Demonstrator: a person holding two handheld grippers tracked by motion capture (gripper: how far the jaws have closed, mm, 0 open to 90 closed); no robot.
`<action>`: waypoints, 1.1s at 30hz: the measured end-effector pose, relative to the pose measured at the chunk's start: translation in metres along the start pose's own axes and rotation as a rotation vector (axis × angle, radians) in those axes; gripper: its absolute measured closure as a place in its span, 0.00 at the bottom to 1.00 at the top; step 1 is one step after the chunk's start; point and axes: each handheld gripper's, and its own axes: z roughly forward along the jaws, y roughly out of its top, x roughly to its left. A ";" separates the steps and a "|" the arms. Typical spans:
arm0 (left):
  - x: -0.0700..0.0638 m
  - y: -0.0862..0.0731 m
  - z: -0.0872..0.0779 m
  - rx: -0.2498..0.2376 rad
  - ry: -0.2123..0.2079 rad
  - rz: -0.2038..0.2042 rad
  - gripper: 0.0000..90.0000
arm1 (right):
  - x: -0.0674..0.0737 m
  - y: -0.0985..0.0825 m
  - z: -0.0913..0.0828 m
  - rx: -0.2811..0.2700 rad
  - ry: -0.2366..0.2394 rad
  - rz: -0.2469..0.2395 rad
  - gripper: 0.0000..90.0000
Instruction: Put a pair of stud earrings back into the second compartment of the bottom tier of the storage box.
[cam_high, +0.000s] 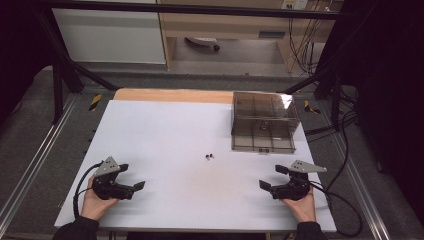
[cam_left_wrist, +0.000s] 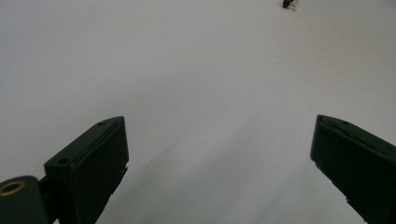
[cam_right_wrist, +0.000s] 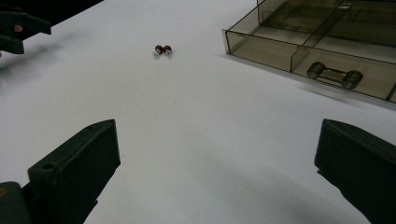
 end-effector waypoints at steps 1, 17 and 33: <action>0.000 0.000 0.000 0.001 0.001 0.001 0.04 | 0.000 0.000 0.000 -0.003 0.001 0.001 0.01; 0.001 0.000 0.001 0.003 0.005 -0.004 0.04 | 0.007 0.007 0.003 0.008 -0.001 -0.002 0.01; 0.002 -0.002 0.001 0.001 0.003 -0.014 0.04 | 0.033 0.027 0.040 0.068 0.026 -0.056 0.03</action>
